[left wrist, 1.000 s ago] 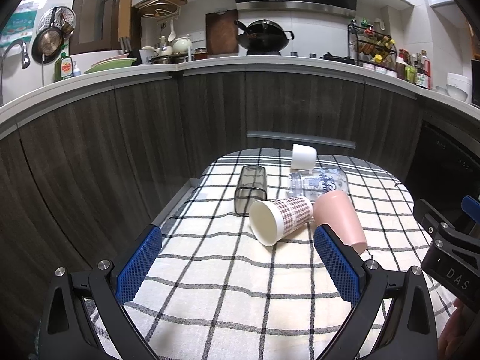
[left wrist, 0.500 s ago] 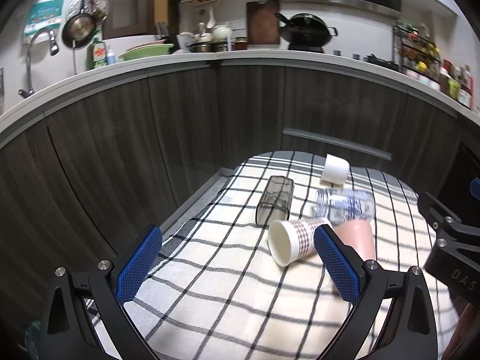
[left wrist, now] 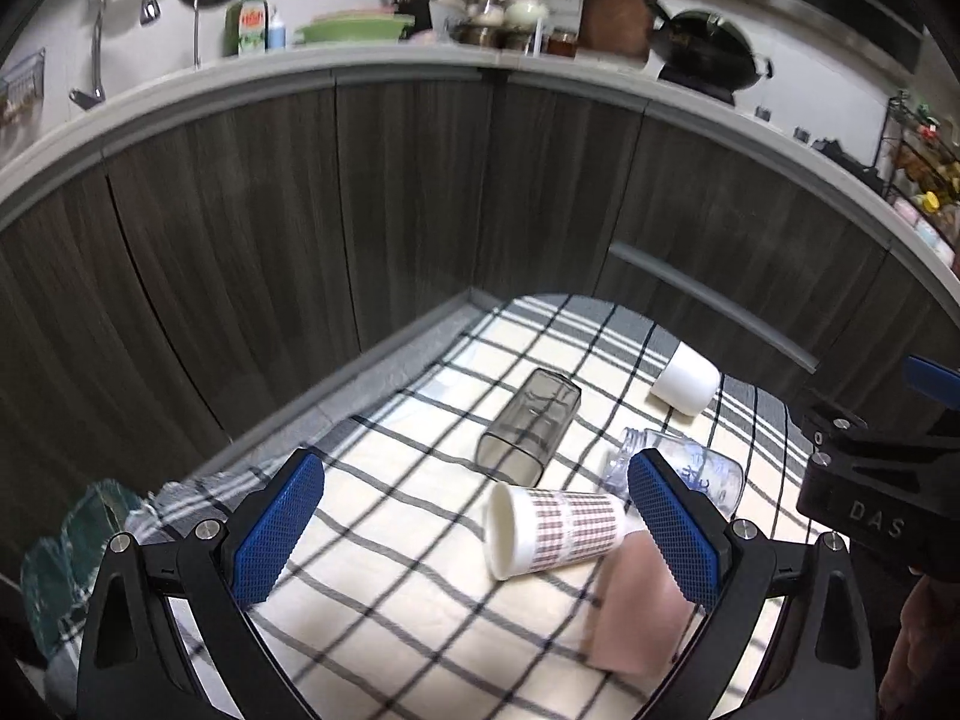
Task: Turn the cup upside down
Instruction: 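Move the right gripper toward the small white cup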
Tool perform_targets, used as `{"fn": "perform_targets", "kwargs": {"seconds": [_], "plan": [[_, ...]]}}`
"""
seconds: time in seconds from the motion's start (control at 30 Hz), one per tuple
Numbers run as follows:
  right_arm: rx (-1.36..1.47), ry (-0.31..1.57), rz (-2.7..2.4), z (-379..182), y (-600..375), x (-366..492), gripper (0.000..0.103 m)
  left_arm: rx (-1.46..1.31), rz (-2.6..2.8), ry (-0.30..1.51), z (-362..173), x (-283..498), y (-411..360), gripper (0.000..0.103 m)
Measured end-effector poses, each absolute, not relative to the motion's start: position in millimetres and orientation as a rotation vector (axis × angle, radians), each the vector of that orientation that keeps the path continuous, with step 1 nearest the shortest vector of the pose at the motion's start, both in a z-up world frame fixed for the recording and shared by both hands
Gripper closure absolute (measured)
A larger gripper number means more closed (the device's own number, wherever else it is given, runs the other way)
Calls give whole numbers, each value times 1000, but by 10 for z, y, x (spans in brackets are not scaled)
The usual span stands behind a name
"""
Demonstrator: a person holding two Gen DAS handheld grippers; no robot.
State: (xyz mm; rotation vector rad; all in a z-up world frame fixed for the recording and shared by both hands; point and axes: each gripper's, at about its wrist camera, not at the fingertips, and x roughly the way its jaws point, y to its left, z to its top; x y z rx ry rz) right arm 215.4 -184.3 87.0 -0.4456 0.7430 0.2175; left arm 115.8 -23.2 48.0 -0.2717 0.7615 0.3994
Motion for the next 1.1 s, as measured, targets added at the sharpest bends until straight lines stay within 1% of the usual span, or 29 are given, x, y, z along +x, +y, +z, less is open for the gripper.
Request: {"fn": "perform_targets", "kwargs": {"seconds": [0.33,0.47,0.83,1.1], "plan": [[-606,934,341,607,-1661,3026,3,-454,502,885,371,1750,-217,0],[-703,983,390,430,-1556,3290,3,-472,518,920,271,1961,-288,0],[-909,1129,470,-136,-1361,3862,3,-554,594,1035,-115,2424,-362,0],[-1032,1221,527,-541,-1248,4132,3,-582,600,1071,-275,2634,-451,0]]}}
